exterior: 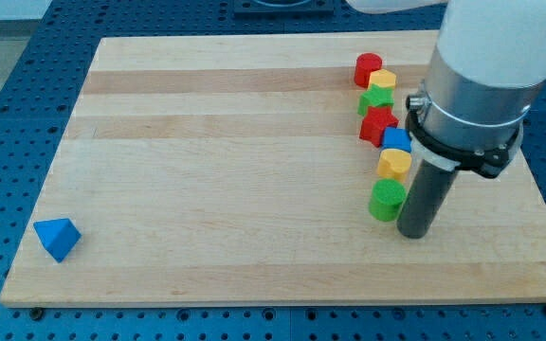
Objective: Push the blue triangle to the bottom right side of the green circle
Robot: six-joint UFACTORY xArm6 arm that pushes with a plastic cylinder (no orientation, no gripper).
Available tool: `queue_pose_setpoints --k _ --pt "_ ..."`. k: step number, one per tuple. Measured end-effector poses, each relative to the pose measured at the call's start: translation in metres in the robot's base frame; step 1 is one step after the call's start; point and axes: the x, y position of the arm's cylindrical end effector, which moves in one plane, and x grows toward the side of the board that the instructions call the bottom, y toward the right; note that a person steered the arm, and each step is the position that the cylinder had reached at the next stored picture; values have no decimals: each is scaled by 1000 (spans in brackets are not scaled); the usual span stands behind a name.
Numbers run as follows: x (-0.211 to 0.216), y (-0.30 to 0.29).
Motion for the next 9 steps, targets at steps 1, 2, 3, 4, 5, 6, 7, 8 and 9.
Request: queue_pose_setpoints --k 1,2,3,4,5,6,7,8,9 --pt "0 -15" --pt "-3 -22" --pt "-3 -24" --pt "2 -43" --pt "-4 -118" --pt "-27 -216" --pt "-61 -322" --pt "-71 -425" --pt "-69 -438"
